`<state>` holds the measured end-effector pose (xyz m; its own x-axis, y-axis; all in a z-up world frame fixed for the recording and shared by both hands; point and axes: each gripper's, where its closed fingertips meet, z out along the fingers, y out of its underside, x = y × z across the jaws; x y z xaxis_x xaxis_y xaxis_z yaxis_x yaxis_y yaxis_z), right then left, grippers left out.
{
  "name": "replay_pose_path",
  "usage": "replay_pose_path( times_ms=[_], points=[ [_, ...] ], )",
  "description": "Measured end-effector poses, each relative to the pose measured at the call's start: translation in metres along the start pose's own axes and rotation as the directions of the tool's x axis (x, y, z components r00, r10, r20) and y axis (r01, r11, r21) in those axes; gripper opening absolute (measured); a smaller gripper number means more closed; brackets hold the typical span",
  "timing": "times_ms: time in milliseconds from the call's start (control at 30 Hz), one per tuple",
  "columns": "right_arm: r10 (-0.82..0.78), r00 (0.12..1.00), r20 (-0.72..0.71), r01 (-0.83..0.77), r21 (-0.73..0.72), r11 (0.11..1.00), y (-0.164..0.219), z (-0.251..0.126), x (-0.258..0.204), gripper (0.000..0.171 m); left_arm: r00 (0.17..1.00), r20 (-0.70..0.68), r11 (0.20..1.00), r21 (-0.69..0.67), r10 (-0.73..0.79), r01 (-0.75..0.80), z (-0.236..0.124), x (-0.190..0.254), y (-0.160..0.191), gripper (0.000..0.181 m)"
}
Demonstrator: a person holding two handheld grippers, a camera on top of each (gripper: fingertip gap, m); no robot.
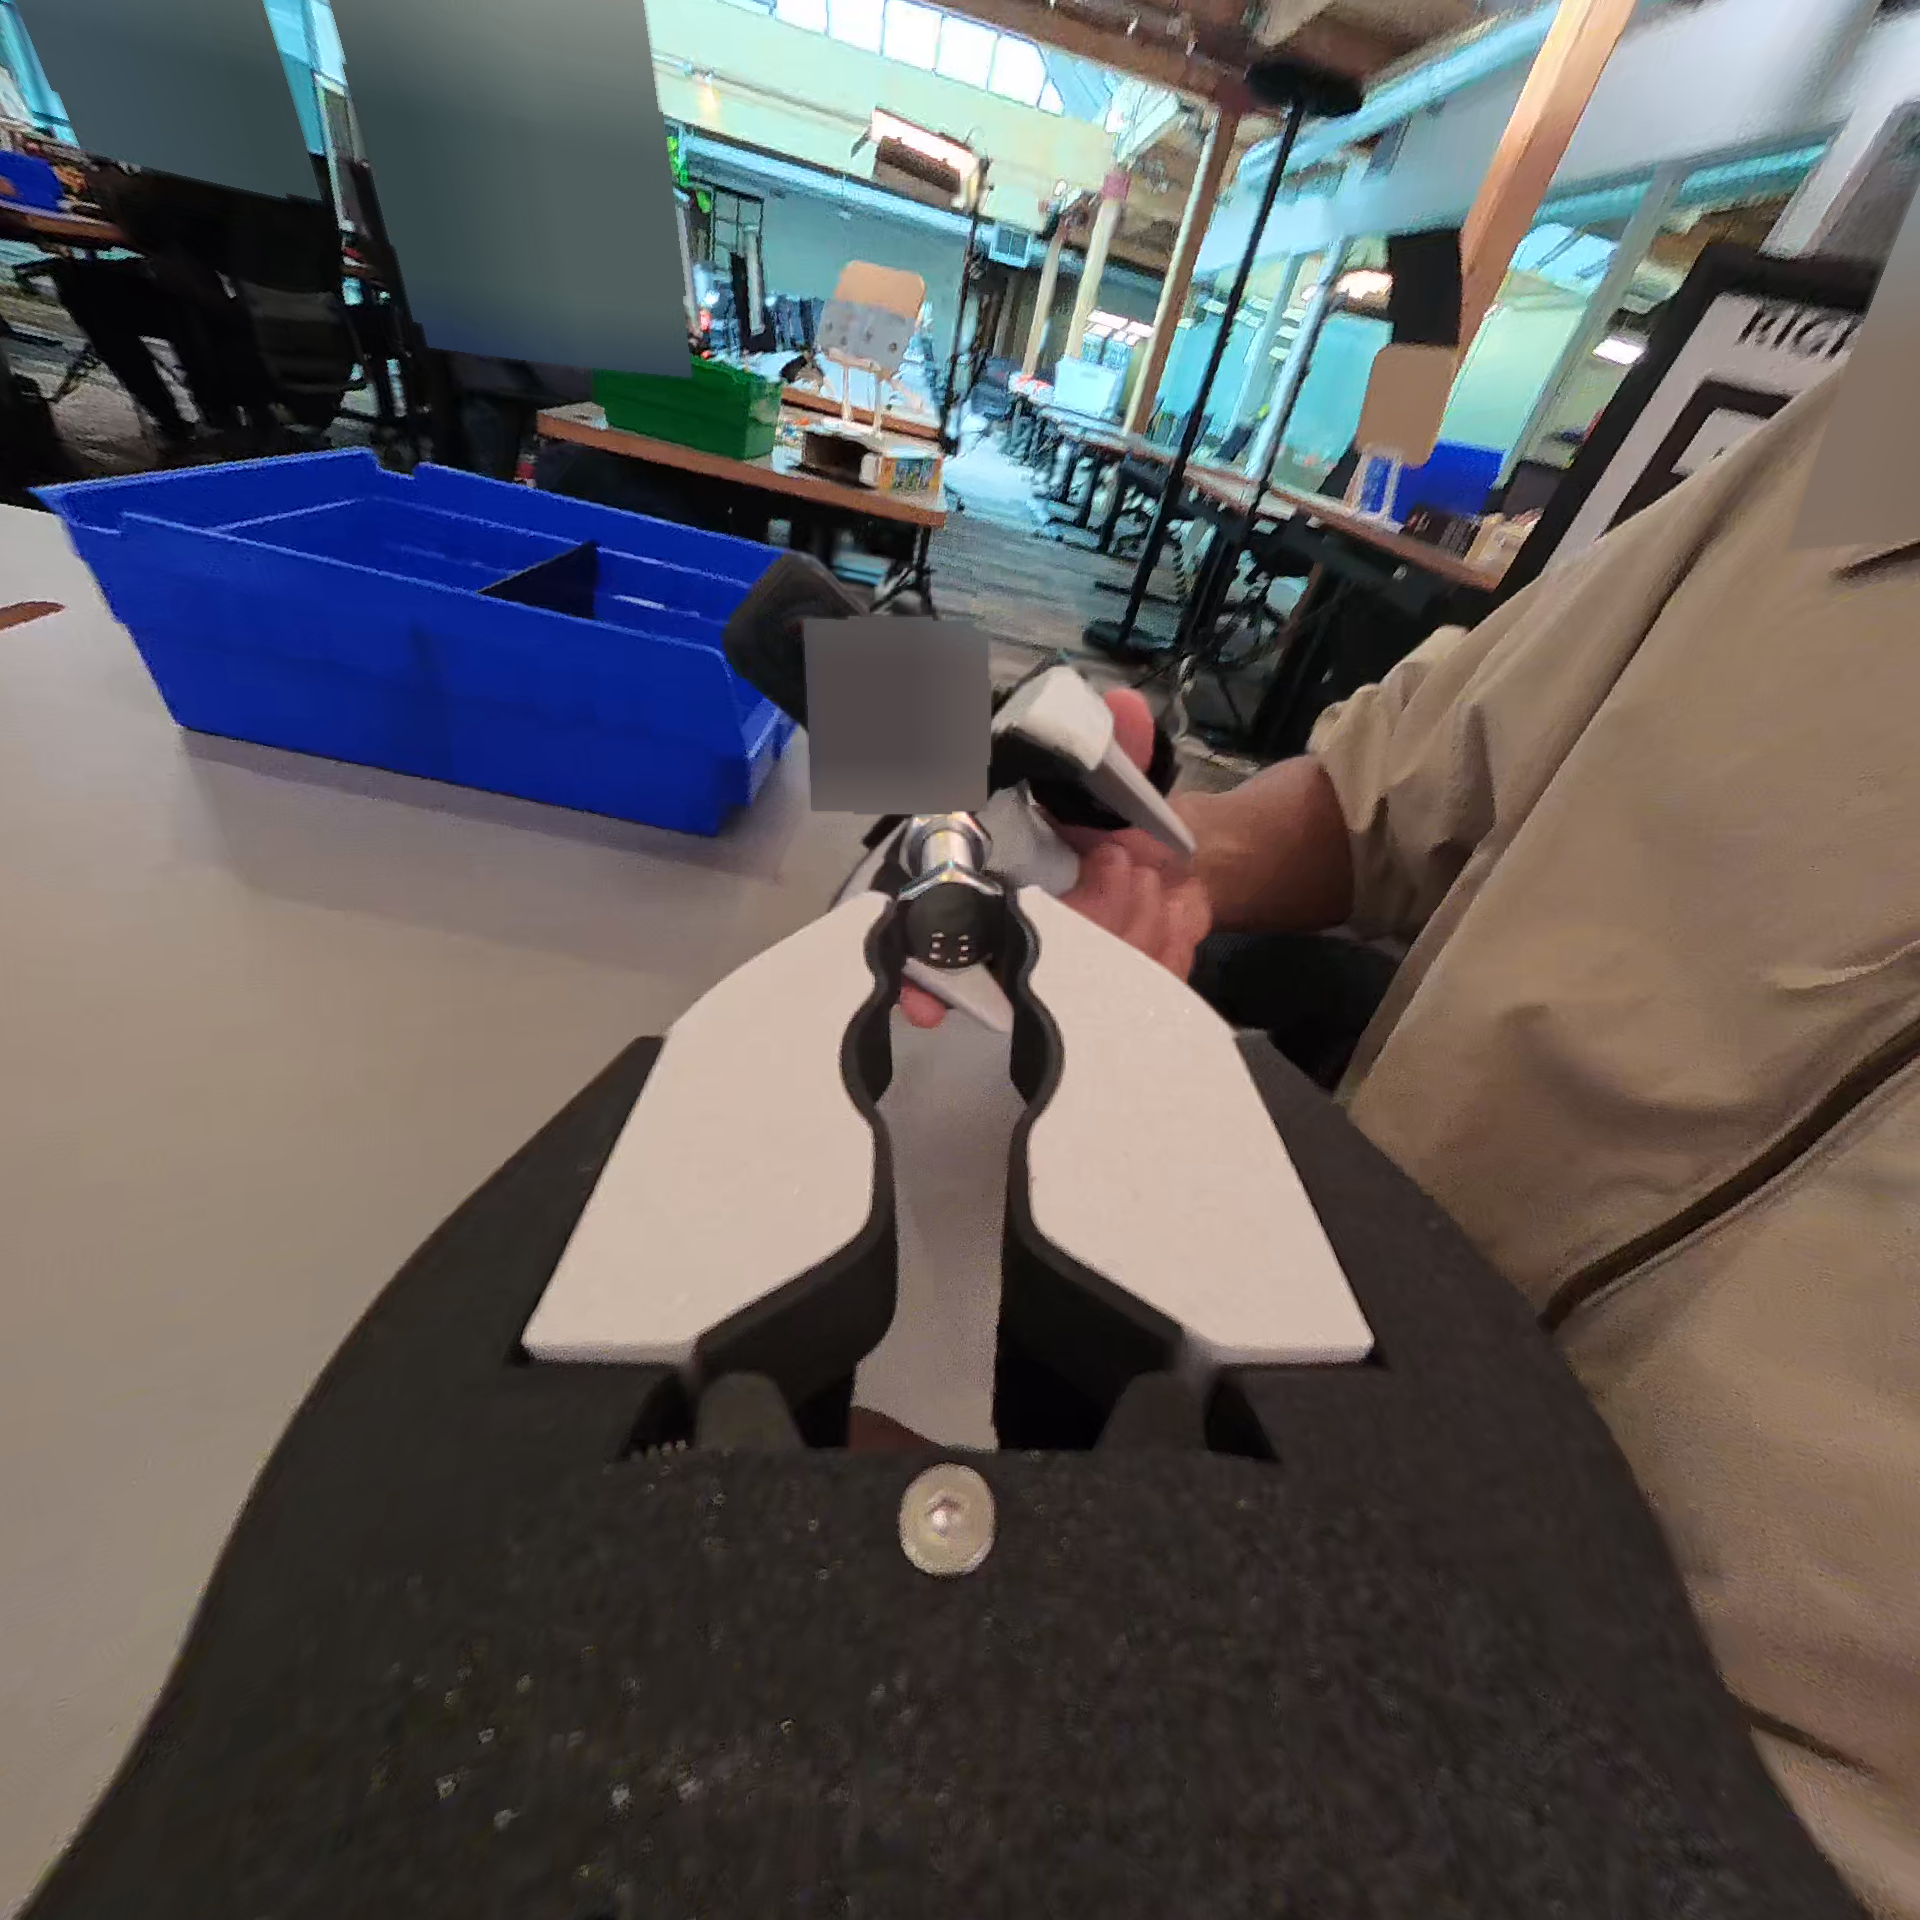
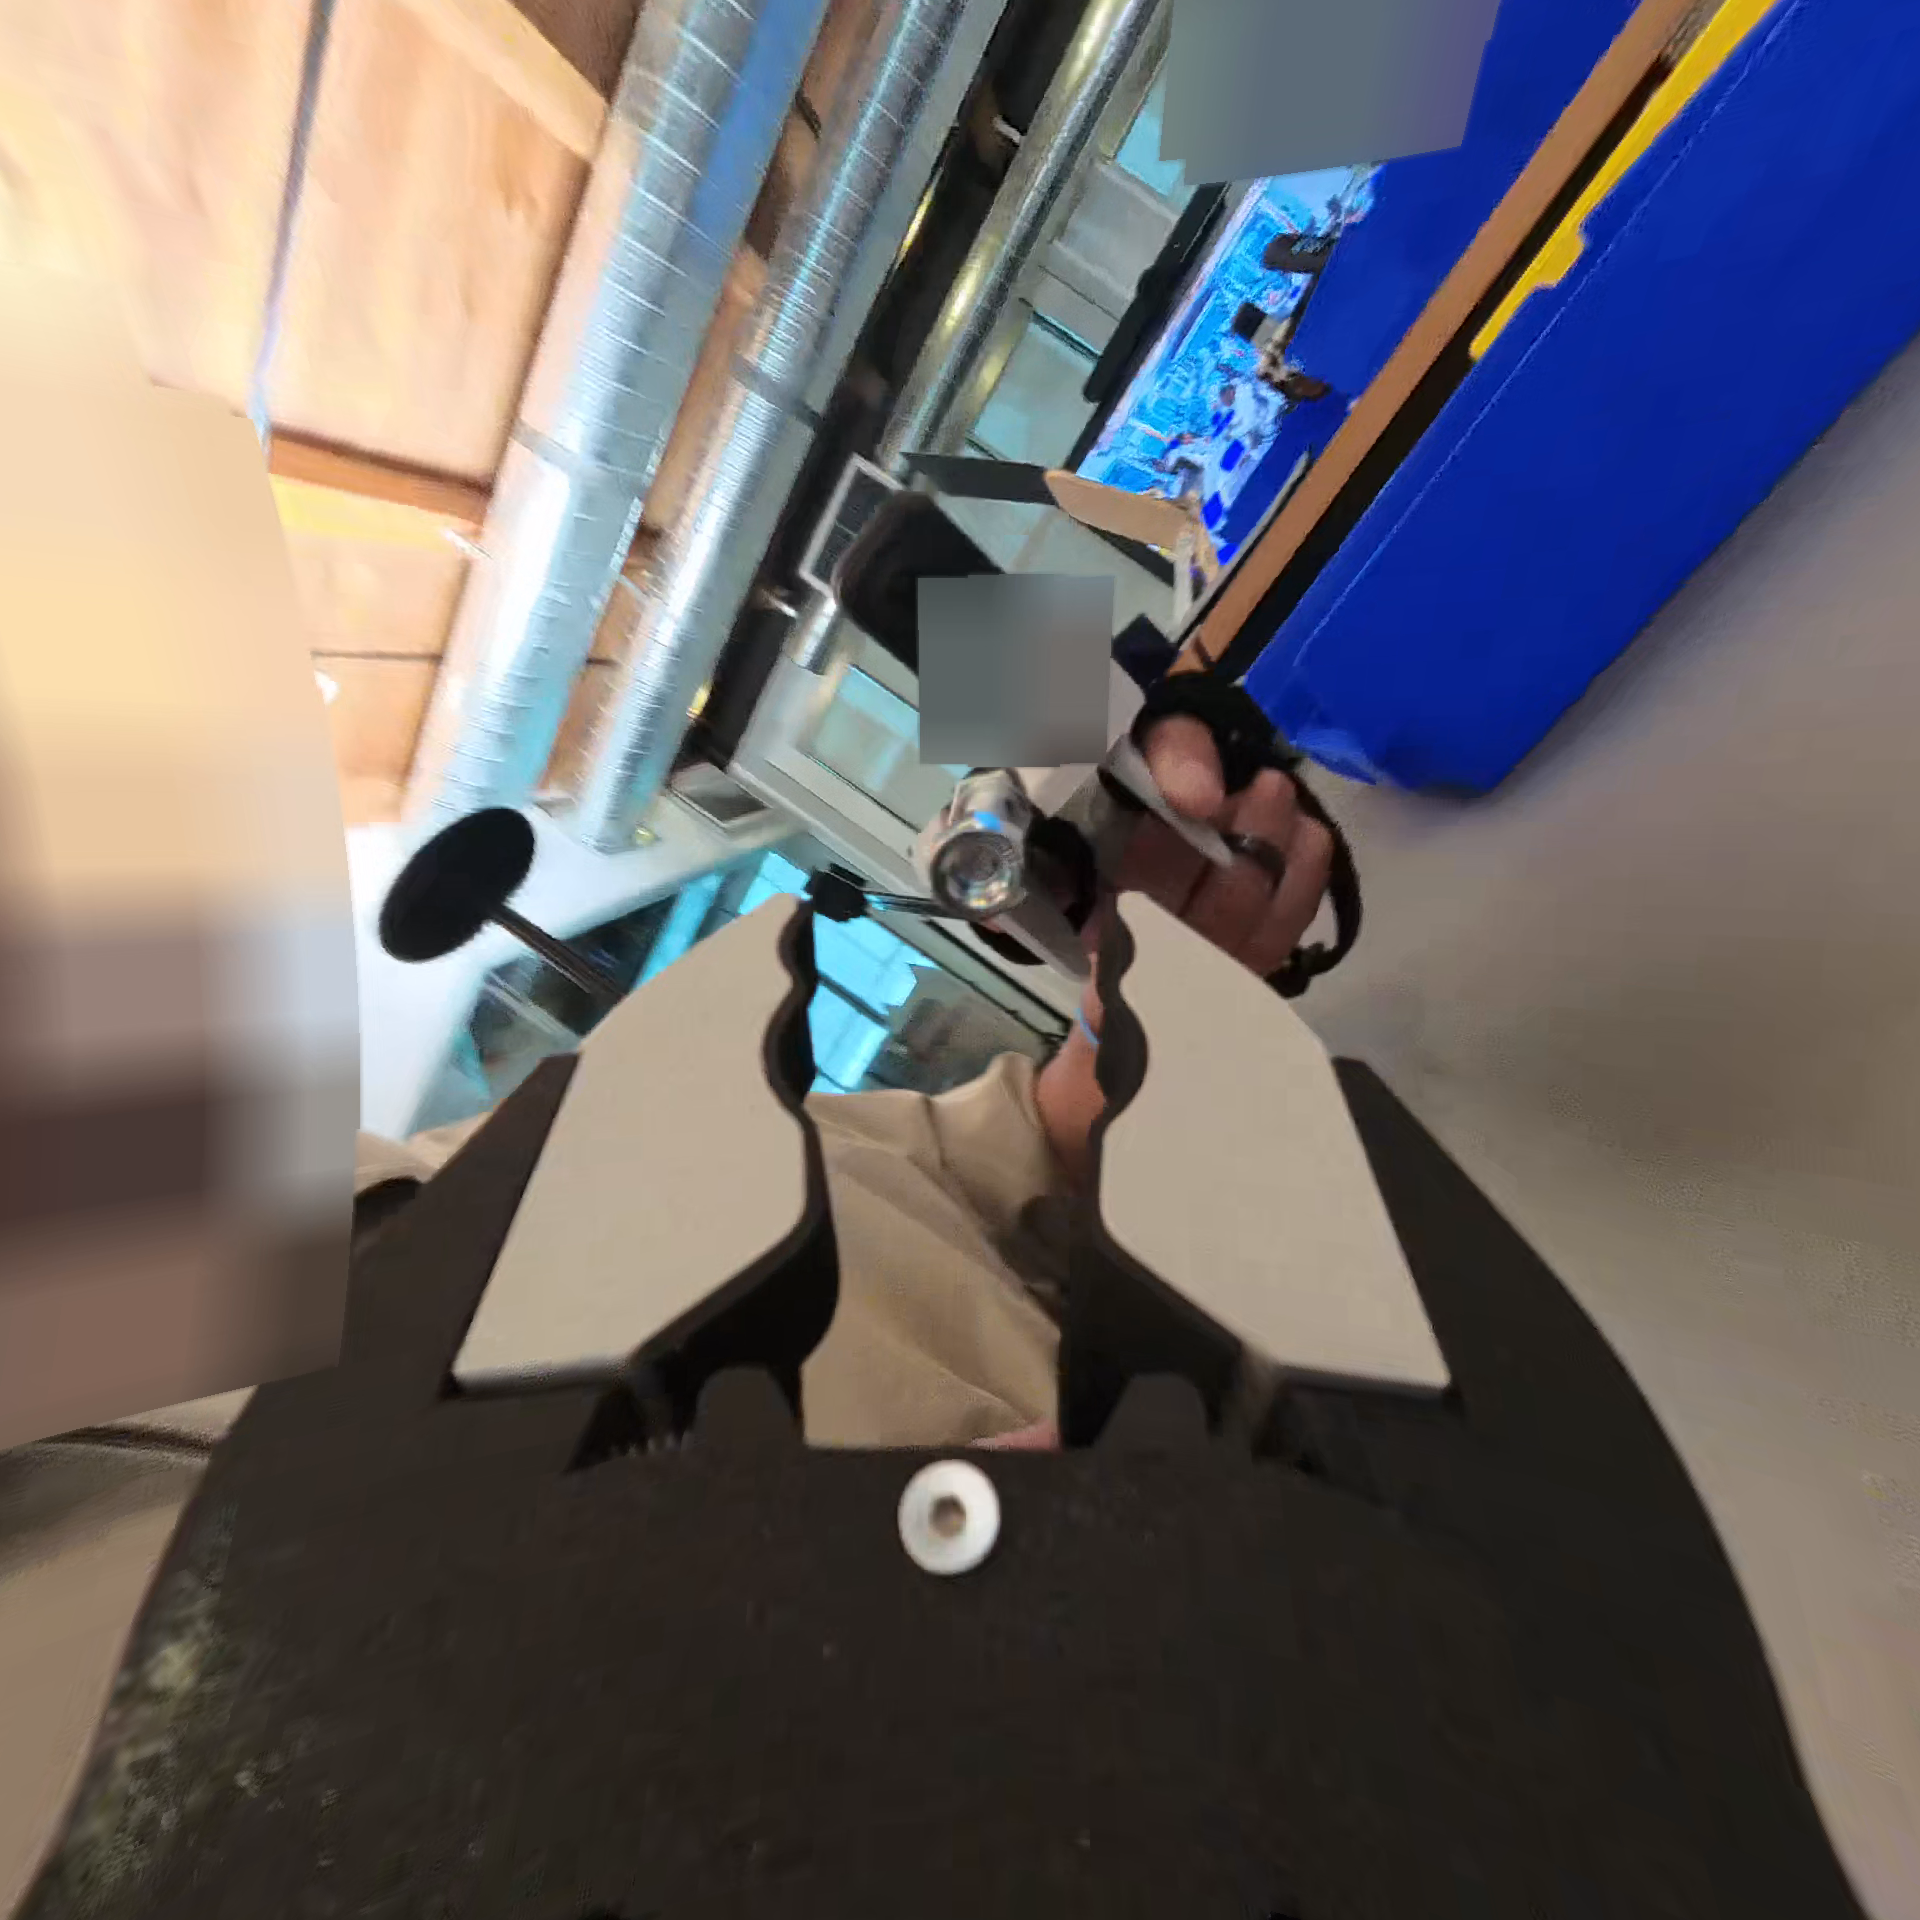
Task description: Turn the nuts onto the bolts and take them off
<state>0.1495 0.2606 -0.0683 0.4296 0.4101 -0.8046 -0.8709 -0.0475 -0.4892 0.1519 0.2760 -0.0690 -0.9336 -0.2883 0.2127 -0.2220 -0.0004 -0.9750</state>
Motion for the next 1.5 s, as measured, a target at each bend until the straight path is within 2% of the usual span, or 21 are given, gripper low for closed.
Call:
replay_pose_path(
  times_ms=[67,200,300,333,400,500,567,633,733,867,967,1033,1100,1200,1267,1300,1333,1400,1500],
  points=[
    [0.031,0.999,0.020,-0.032,0.006,0.999,0.003,0.002,0.002,0.041,0.999,0.016,0.999,-0.030,0.027,-0.027,0.001,0.000,0.004,0.018],
    [-0.068,0.996,-0.051,0.069,0.004,0.998,0.008,0.006,0.008,0.040,1.000,0.007,0.999,-0.040,0.022,-0.021,0.004,0.002,0.008,0.018],
    [-0.099,0.993,-0.064,0.100,0.020,0.995,0.003,0.006,0.007,0.031,1.000,-0.008,0.999,-0.035,0.011,-0.011,0.005,0.005,0.008,0.017],
    [-0.114,0.991,-0.067,0.115,0.008,0.993,0.004,0.007,0.006,0.021,1.000,-0.002,1.000,-0.029,0.013,-0.013,0.006,0.004,0.008,0.018],
    [-0.152,0.985,-0.077,0.152,-0.005,0.988,0.004,0.007,0.006,0.018,1.000,-0.007,1.000,-0.023,0.003,-0.003,0.008,0.006,0.007,0.017],
    [-0.291,0.951,-0.107,0.288,-0.049,0.957,0.004,0.007,0.004,0.019,0.999,-0.028,0.999,0.000,-0.042,0.042,0.009,0.007,0.004,0.018],
    [-0.451,0.885,-0.115,0.439,-0.116,0.891,0.006,0.007,-0.001,0.018,0.992,-0.083,0.994,0.031,-0.100,0.103,0.010,0.013,0.001,0.017],
    [-0.605,0.785,-0.131,0.577,-0.200,0.792,0.006,0.006,-0.003,0.018,0.982,-0.115,0.985,0.059,-0.152,0.159,0.010,0.014,-0.002,0.017],
    [-0.801,0.588,-0.113,0.738,-0.331,0.588,0.003,0.006,-0.005,0.018,0.949,-0.193,0.958,0.096,-0.248,0.270,0.011,0.017,-0.007,0.017],
    [-0.946,0.321,-0.040,0.857,-0.413,0.308,-0.002,0.003,-0.007,0.018,0.899,-0.263,0.913,0.116,-0.350,0.390,0.014,0.016,-0.010,0.017],
    [-0.991,0.137,0.000,0.895,-0.428,0.123,-0.005,0.003,-0.007,0.018,0.854,-0.309,0.877,0.109,-0.418,0.468,0.015,0.015,-0.012,0.017],
    [-0.999,-0.011,0.043,0.894,-0.447,-0.029,-0.004,0.001,-0.006,0.018,0.786,-0.357,0.826,0.065,-0.505,0.561,0.016,0.016,-0.011,0.017],
    [-0.990,-0.109,0.088,0.868,-0.477,-0.137,-0.004,-0.001,-0.005,0.018,0.715,-0.394,0.771,0.026,-0.577,0.636,0.016,0.016,-0.009,0.017],
    [-0.941,-0.291,0.171,0.803,-0.491,-0.338,-0.002,-0.002,-0.005,0.018,0.661,-0.418,0.731,-0.011,-0.623,0.683,0.017,0.018,-0.006,0.017],
    [-0.899,-0.374,0.229,0.756,-0.487,-0.438,0.000,-0.004,-0.006,0.018,0.642,-0.416,0.718,-0.037,-0.644,0.695,0.018,0.020,-0.005,0.017],
    [-0.890,-0.389,0.240,0.747,-0.484,-0.457,0.000,-0.005,-0.005,0.018,0.655,-0.405,0.726,-0.032,-0.638,0.687,0.019,0.020,-0.004,0.017],
    [-0.905,-0.357,0.231,0.762,-0.489,-0.425,0.000,-0.005,-0.004,0.018,0.677,-0.393,0.742,-0.018,-0.622,0.671,0.019,0.019,-0.004,0.017],
    [-0.959,-0.218,0.179,0.831,-0.481,-0.279,0.000,-0.003,-0.005,0.018,0.705,-0.390,0.765,0.000,-0.593,0.644,0.018,0.019,-0.005,0.017],
    [-0.995,0.005,0.099,0.898,-0.439,-0.039,0.001,-0.001,-0.008,0.039,0.760,-0.362,0.804,0.044,-0.541,0.593,0.013,0.014,-0.009,0.017]
  ],
)
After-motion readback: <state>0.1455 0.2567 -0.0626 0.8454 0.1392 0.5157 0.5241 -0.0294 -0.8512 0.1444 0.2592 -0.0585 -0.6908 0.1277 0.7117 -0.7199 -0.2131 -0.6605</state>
